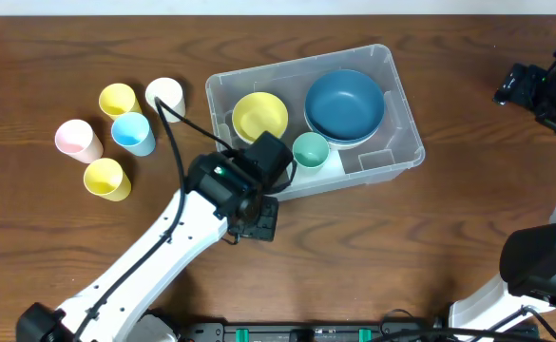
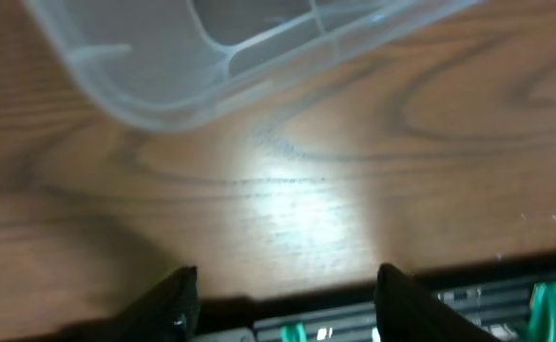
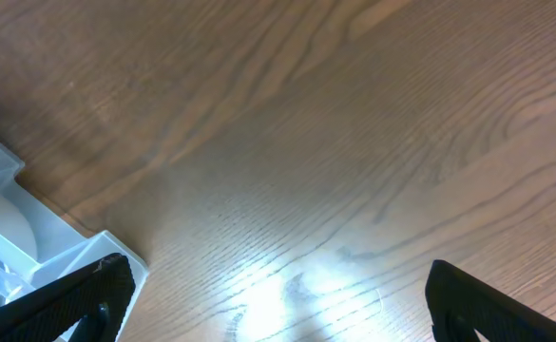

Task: Pack container
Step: 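Withdraw the left gripper from the bin toward the cup cluster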

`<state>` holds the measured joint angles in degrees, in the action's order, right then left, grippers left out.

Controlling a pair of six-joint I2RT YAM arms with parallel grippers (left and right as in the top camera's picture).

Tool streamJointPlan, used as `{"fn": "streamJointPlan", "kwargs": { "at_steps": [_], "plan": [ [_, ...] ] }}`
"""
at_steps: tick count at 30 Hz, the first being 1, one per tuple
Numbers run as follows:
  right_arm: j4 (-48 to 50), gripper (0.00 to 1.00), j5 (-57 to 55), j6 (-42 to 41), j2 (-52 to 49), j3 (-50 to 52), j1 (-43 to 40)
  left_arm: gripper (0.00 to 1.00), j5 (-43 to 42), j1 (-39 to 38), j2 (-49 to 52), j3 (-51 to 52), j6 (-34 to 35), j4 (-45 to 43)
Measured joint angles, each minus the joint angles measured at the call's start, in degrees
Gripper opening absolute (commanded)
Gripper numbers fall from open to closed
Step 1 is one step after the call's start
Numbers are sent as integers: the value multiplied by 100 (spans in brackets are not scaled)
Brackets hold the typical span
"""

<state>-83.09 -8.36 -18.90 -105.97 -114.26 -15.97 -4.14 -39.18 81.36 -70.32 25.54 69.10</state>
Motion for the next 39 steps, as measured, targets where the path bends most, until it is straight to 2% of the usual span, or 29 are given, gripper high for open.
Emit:
{"fn": "streamJointPlan", "kwargs": {
  "at_steps": [11,22,32,39],
  "plan": [
    [0,99,2,0,0,0,0,60,155,0,105,975,487,-1493],
    [0,99,0,0,0,0,0,60,588,11,791,1075,608,-2153],
    [0,99,0,0,0,0,0,60,634,544,811,1075,597,-2214],
    [0,99,0,0,0,0,0,60,632,649,796,866,431,-1985]
  ]
}}
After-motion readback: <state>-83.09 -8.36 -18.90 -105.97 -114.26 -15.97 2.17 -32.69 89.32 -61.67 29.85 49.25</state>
